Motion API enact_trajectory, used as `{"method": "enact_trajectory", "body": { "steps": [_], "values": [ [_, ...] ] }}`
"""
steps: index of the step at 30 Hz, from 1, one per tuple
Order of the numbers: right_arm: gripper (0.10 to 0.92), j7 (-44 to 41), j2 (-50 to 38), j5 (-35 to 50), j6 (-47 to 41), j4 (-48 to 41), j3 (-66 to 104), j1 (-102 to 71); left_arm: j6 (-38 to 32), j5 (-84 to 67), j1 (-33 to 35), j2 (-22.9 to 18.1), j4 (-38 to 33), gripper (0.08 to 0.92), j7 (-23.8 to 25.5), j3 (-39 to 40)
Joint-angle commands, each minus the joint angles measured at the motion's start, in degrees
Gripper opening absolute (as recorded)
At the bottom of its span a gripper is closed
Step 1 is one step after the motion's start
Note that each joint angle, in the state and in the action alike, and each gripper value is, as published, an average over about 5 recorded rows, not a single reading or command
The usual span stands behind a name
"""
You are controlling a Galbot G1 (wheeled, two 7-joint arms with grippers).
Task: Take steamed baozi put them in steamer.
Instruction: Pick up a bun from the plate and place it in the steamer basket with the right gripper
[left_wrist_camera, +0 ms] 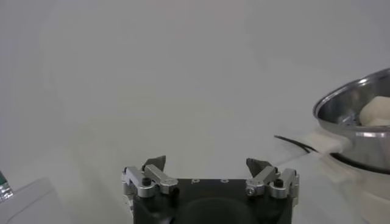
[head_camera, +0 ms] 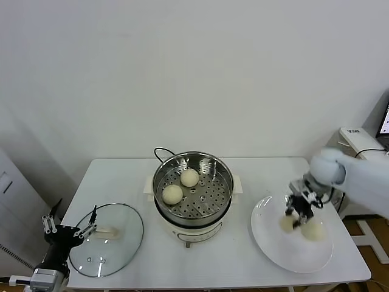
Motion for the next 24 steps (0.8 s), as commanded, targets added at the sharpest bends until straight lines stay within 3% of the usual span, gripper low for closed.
{"method": "enact_trajectory", "body": {
  "steps": [1,6,16,24],
  "values": [
    [0.378,-0.91,12.78,8.34,7.09,-6.45,-5.76,23.08,-0.13,-0.18,-0.02,-0.11,0.18,0.823,0.00,-0.15],
    [0.381,-0.76,18.89,3.64,11.71,-1.21,-1.75,23.32,-0.29,-0.49,-0.22,-0.30,0.39,0.823,-0.02,-0.49],
    [0.382,1.77,28.85,-20.49,26.59,6.06,9.72,3.92,-0.33,-0.91,0.12,-0.58,0.09,0.823,-0.05,-1.09],
    [0.372,-0.02,31.95,-29.24,37.12,9.56,12.05,-5.41,-0.05,-1.05,-0.12,-0.57,-0.24,0.823,-0.18,-1.19]
  ]
}}
